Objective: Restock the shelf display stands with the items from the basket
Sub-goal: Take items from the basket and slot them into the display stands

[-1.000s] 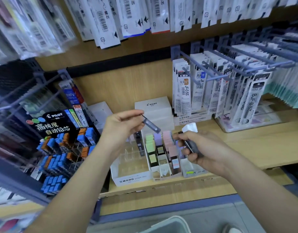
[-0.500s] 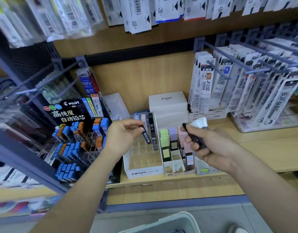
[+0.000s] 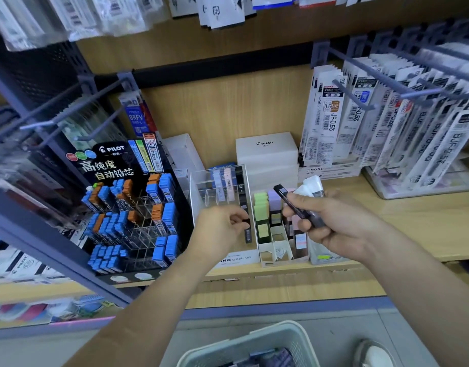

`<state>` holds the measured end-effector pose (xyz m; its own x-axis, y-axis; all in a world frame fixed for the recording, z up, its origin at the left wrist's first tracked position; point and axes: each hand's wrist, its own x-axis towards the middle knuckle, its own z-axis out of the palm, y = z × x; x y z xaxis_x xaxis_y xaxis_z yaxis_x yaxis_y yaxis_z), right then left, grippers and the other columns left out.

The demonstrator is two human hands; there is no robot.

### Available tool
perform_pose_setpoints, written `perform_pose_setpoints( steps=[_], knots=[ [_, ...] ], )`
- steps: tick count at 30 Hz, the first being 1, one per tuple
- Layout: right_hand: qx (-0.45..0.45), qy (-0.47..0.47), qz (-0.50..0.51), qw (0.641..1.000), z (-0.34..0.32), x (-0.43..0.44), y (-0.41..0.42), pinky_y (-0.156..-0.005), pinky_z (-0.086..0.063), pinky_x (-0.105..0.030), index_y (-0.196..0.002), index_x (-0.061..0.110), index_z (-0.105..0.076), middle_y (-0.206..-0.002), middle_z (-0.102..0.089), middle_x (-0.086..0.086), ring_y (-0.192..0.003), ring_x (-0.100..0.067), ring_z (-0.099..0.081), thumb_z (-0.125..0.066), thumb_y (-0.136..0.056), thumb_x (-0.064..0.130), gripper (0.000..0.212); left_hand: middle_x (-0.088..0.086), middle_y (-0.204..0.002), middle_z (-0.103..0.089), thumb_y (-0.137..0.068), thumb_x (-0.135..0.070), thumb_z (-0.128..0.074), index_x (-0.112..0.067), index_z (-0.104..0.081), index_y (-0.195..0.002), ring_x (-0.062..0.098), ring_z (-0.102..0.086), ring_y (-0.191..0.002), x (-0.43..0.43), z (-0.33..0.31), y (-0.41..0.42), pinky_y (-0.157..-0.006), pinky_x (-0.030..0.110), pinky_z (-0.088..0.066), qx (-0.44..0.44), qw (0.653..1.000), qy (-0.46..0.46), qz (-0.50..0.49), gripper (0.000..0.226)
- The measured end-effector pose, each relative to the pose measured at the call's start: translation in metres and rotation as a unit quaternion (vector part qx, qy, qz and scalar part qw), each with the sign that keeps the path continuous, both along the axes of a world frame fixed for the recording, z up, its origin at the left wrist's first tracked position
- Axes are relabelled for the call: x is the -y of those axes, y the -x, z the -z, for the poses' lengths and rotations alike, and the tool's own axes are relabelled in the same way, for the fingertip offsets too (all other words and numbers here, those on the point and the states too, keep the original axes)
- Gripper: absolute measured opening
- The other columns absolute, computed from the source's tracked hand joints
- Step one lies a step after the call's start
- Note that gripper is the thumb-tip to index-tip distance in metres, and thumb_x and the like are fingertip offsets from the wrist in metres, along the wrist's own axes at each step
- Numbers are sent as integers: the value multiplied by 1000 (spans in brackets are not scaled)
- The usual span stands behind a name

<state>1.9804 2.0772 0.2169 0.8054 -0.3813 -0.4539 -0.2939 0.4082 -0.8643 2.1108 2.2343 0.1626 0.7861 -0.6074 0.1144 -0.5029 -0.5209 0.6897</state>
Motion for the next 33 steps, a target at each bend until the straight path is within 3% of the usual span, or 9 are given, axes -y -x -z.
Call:
perform_pose_setpoints(
  steps=[8, 10, 13, 15, 17, 19, 22, 26, 33],
  knots=[
    [-2, -7, -10, 1000, 2, 1, 1, -32, -25, -13, -79, 9, -71, -75, -63, -8, -49, -13, -51, -69, -87, 14, 10, 1, -98, -72, -87, -13, -66, -12, -74, -101, 11, -62, -89, -6, 18, 10, -85, 22, -46, 87, 996, -14, 34, 16],
    [-5, -7, -5, 1000, 3, 0, 2, -32, -24, -13, -68, 11, -73, -74, -62, -8, -48, -12, -48, -71, -85, 14, 18, 4, -91, -70, -87, -13, -65, -10, -75, -96, 19, -64, -85, -5, 21, 8, -79, 32, -50, 162, 984, -44, 58, 13],
    [2, 1, -9, 1000, 5, -2, 1, -31, -21, -13, -78, 8, -68, -71, -60, -7, -44, -8, -38, -73, -83, 15, 10, 4, -78, -64, -85, -12, -67, -10, -74, -88, 25, -63, -72, -4, 25, 4, -62, 38, -53, 225, 970, -78, 57, 8],
    [3, 7, -11, 1000, 7, -5, 0, -32, -21, -13, -81, 9, -65, -69, -60, -6, -44, -8, -37, -72, -84, 15, 9, 3, -82, -66, -85, -14, -67, -11, -73, -91, 23, -63, -76, -3, 23, 4, -67, 36, -52, 218, 971, -86, 53, 9],
    [6, 15, -17, 1000, 8, -7, 0, -32, -22, -14, -82, 11, -64, -70, -61, -6, -45, -9, -42, -69, -87, 11, 6, -2, -82, -69, -87, -17, -66, -14, -74, -92, 16, -62, -76, -1, 12, 6, -72, 30, -51, 173, 983, -53, 31, 10],
    [7, 29, -22, 999, 8, -9, 0, -33, -24, -14, -89, 11, -64, -74, -63, -6, -47, -10, -50, -67, -88, 7, 6, -6, -70, -68, -90, -19, -64, -12, -74, -86, 13, -61, -64, 3, -11, 9, -67, 25, -53, 12, 998, 53, -23, 13],
    [7, 58, -26, 998, 9, -13, -1, -35, -25, -16, -91, 12, -62, -72, -65, -2, -49, -11, -56, -68, -86, 3, 12, 4, -69, -69, -92, -26, -59, -7, -72, -87, 16, -64, -60, 4, -44, 14, -60, 26, -57, -292, 934, 205, -26, 23],
    [9, 97, -29, 995, 10, -20, -2, -38, -22, -18, -86, 13, -60, -63, -63, 0, -45, -10, -52, -74, -81, 5, 17, 9, -75, -70, -84, -6, -67, -6, -72, -91, 12, -66, -62, 2, -56, 21, -65, 22, -58, -330, 925, 184, 30, 9],
    [2, 59, 3, 998, 10, -16, -4, -35, -24, -16, -110, 2, -65, -87, -71, -7, -47, -8, -41, -71, -87, 21, 30, 12, -73, -72, -72, 2, -74, -4, -69, -87, 21, -68, -67, -8, -59, 2, -65, 23, -58, -312, 918, 243, -21, 17]
  ],
)
